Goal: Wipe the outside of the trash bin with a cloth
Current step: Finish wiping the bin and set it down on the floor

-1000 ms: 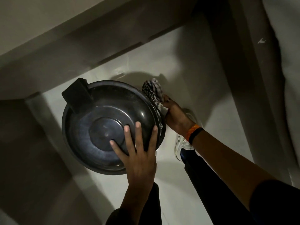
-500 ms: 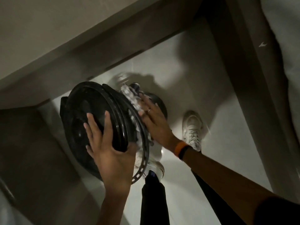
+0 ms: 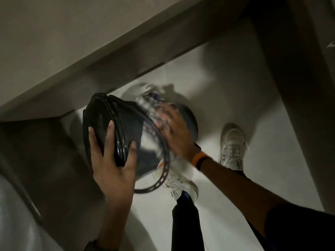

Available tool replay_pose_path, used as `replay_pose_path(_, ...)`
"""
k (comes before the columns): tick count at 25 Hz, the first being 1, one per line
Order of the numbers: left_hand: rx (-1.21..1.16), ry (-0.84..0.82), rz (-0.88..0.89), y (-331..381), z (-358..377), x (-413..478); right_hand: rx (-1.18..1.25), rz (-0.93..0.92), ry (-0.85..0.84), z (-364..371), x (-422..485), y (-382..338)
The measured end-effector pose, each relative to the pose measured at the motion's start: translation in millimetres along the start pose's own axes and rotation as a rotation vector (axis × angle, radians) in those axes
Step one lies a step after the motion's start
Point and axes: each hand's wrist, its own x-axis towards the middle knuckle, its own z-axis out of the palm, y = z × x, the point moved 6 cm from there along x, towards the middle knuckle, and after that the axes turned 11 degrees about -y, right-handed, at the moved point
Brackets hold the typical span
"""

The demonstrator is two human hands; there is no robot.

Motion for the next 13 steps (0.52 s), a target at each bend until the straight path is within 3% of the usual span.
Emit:
replay_pose_path(3, -0.036, 0.056, -0.004, -8.4, -0.3, -4.6, 0.159, 0.531, 0.027, -43.6, 50.6, 63.8)
replay_pose_path(4, -0.035, 0.069, -0.010, -8.4, -0.2, -3.5, 0.097, 0.582, -0.037, -42.1, 54.5, 65.9)
replay_pose_path(6, -0.048, 0.094, -0.042, -3.4, -2.3, -0.3, -0.024, 0.370, -0.081, -17.9, 37.1, 26.1)
replay_pose_path(9, -0.068, 0.077, -0.100, 3.7, 1.5, 0.3, 0.099, -0.057, -0.041, 16.7, -26.2, -33.7)
replay_pose_path(11, -0.100, 0.006, -0.069, 4.2, 6.1, -4.3, 0.253, 0.034, 0.074, -0.8, -31.4, -14.0)
replay_pose_path(13, -0.032, -0.131, 0.077, 3.4, 14.0, -6.1, 0.410, 0.310, 0.218, -32.5, -14.5, 33.5)
